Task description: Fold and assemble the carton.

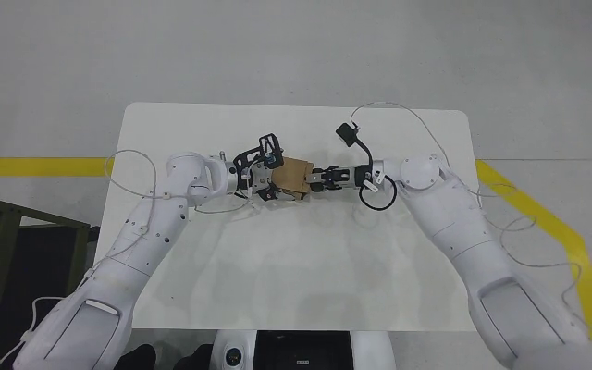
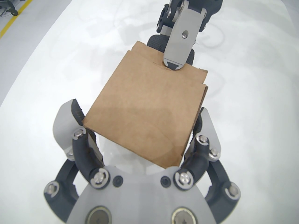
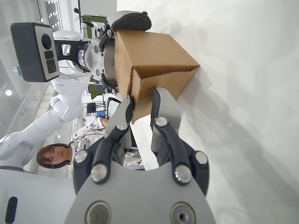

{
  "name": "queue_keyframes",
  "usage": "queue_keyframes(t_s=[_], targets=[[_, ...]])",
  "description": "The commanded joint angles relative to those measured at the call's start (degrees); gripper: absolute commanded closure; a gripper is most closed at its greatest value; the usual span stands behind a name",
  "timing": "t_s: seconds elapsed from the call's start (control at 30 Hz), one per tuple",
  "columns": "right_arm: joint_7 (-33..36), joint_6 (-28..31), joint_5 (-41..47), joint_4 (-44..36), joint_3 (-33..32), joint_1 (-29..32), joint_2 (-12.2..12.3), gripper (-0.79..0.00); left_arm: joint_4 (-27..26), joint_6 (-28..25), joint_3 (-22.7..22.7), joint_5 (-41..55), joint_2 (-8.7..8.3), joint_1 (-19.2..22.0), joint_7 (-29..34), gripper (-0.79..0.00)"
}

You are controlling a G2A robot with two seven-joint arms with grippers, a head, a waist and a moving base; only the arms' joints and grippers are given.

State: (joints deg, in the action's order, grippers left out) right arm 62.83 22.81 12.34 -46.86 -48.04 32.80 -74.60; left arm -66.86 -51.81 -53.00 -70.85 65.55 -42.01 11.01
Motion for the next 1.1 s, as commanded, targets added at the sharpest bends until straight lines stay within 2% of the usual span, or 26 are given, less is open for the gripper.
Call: queue_keyframes(t_s=[0.0, 0.43, 0.73, 0.87, 0.93, 1.07], targets=[[-0.08, 0.11, -0.04, -0.03, 0.12, -0.13, -0.13, -0.135, 0.01, -0.01, -0.01, -0.02, 0.01, 0.00, -0.01, -0.785], [0.25, 2.86, 1.26, 0.95, -0.34, -0.38, -0.63, -0.265, -0.15, 0.09, -0.13, -0.25, 0.00, -0.17, -0.01, -0.785], [1.62, 4.37, 2.01, 0.14, -2.96, 0.95, 0.45, -0.286, -0.18, 0.12, -0.19, -0.23, 0.00, -0.25, 0.23, -0.785], [1.57, 4.42, 1.74, -0.77, -3.92, 1.86, 0.94, -0.194, -0.19, 0.01, -0.19, -0.28, -0.01, -0.27, 0.29, -0.785], [1.44, 4.28, 1.38, -1.23, -4.11, 2.25, 1.08, -0.089, -0.18, 0.00, -0.20, -0.29, 0.00, -0.28, 0.28, -0.785], [1.11, 3.38, 0.64, -1.97, -3.92, 2.74, 1.11, -0.034, -0.21, 0.07, -0.21, -0.42, 0.00, -0.29, 0.31, -0.785]])
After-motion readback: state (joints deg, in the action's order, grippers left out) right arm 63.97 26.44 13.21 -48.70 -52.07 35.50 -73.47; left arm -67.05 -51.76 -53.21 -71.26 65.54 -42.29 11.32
